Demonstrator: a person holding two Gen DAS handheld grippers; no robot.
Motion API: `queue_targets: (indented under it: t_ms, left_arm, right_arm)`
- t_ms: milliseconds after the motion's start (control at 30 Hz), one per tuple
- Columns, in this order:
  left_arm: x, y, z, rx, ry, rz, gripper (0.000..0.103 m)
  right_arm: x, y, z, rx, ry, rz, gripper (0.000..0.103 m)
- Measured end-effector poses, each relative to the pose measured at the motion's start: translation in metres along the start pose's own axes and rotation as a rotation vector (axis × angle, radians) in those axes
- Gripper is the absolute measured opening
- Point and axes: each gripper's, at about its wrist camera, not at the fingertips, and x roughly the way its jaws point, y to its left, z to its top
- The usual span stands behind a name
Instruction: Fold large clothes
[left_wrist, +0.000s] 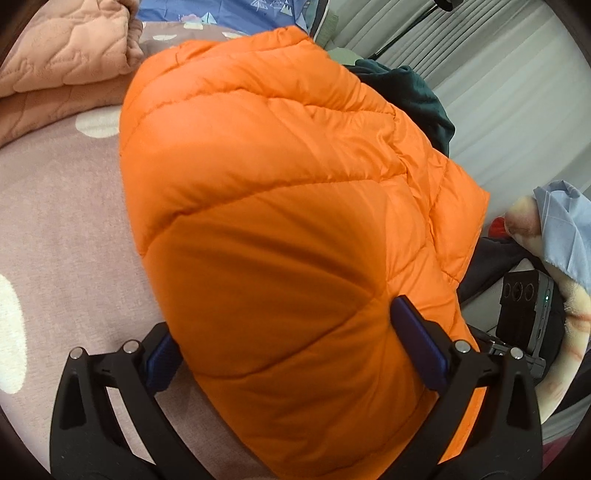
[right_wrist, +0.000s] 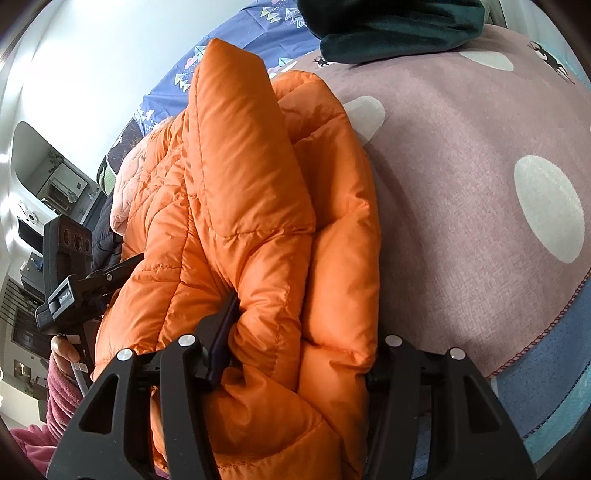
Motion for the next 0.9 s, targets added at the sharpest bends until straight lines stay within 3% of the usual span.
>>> queue_targets:
  t_ms: [333, 567, 900]
  left_arm:
    - [0.009, -0.001, 0.003, -0.002, -0.004, -0.003, 0.101]
    - [-0.008, -0.015, 0.001, 0.058, -0.096, 0.023, 0.074]
    - [-0.052, -0.047, 0.011, 0.185, -0.226, 0.029, 0.069]
  right_arm:
    - [0.001, 0.001, -0.001, 0.003, -0.002, -0.001, 0.054]
    - [-0.006, 0.017, -0.005, -0.056, -0.040, 0.003, 0.038]
    - [-0.035, 0.046, -0.001, -0.128, -0.151, 0.073, 0.033]
